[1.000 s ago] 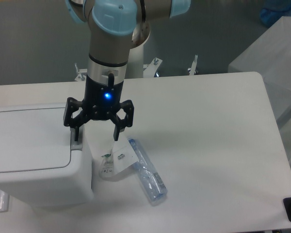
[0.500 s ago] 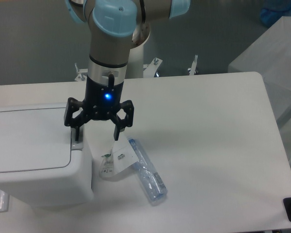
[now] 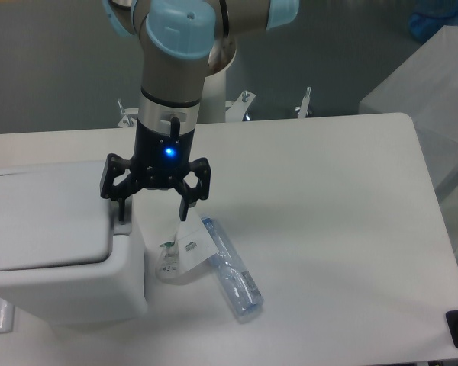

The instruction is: Open the trash can

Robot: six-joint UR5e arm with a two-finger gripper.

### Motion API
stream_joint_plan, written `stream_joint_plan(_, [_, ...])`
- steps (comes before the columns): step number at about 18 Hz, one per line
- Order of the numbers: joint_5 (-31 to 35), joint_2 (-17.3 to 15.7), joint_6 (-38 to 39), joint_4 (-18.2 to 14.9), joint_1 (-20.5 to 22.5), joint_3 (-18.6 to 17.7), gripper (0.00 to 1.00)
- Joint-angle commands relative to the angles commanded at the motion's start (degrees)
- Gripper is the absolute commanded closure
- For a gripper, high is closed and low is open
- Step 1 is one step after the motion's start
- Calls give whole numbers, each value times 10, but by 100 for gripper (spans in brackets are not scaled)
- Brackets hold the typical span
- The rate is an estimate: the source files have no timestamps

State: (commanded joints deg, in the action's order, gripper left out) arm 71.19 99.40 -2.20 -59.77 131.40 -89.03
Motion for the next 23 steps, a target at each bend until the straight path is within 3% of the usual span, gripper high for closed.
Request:
stream_joint_plan(5, [6, -2, -2, -1, 0, 10, 0])
stream_joint_plan(9, [8, 0, -3, 32, 3, 44, 0])
stream_joint_plan(14, [92, 0, -14, 35, 34, 63, 0])
stream_joint_plan(19, [185, 4, -126, 28, 56, 51, 0])
stream_joint_plan(23, [191, 7, -150, 26, 88, 51, 0])
